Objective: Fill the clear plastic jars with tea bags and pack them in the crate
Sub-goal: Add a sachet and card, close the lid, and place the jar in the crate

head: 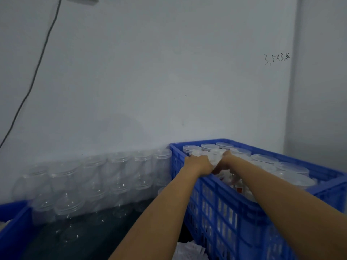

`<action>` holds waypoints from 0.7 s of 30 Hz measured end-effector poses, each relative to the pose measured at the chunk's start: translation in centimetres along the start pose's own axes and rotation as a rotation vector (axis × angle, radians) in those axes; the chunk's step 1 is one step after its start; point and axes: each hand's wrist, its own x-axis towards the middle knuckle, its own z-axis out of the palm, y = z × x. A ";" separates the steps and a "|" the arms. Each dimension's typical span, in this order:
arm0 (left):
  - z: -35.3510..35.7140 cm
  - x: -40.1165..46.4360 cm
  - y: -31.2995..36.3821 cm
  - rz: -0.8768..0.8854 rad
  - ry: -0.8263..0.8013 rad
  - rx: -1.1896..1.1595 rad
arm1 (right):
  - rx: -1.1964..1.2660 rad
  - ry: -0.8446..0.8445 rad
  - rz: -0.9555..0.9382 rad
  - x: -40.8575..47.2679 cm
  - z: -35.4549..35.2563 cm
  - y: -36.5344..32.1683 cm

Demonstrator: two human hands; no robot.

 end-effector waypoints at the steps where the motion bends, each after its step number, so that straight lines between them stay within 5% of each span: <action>1: 0.1 0.2 -0.1 0.009 -0.021 0.008 | 0.007 -0.068 0.028 0.2 0.2 0.1; 11: 0.2 0.8 -0.7 0.037 -0.101 -0.032 | -0.128 0.010 0.096 -1.2 0.2 0.1; 17: 2.0 -1.8 -3.5 0.013 0.314 -0.768 | -0.387 0.254 -0.369 -4.2 -1.0 -1.7; 21: 3.5 -3.5 -8.3 -0.146 0.402 -0.874 | -0.311 0.272 -0.610 -7.9 0.3 -4.4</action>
